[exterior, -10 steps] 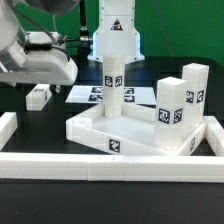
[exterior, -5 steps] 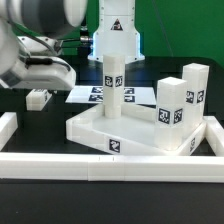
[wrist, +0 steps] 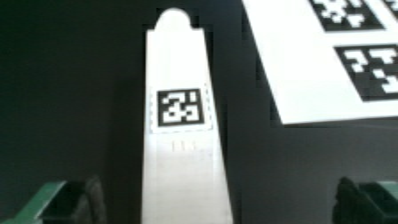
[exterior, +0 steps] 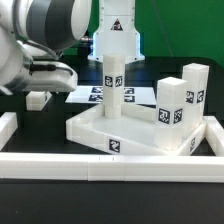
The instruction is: Assemble desk
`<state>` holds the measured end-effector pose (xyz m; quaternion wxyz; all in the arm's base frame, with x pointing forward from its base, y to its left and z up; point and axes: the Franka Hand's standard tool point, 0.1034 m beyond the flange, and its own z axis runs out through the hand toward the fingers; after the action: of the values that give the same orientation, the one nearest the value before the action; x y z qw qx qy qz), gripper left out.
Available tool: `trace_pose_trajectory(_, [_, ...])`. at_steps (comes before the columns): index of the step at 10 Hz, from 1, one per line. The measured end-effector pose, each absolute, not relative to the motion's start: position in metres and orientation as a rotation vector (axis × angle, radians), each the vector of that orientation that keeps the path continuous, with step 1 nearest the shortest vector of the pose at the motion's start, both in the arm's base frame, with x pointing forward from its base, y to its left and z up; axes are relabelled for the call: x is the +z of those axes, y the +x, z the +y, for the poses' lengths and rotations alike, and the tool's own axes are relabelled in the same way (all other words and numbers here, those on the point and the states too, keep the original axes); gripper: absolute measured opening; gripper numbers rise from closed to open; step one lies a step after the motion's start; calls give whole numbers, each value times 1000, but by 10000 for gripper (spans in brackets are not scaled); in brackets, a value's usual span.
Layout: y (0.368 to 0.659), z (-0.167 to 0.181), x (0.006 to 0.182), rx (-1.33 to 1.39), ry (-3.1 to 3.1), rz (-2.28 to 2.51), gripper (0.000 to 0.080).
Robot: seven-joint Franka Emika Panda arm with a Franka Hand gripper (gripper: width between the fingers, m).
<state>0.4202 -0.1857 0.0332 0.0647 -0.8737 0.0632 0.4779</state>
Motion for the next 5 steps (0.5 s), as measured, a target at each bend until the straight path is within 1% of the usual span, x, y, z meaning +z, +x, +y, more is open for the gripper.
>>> trace_pose_trajectory(1, [416,-187,32,1525,-2592,205,649])
trace_pose_trajectory(3, [409,-192,24,1665,-2561,206,649])
trace_pose_trajectory(5, [410,-197,17,1639,-2585,194,649])
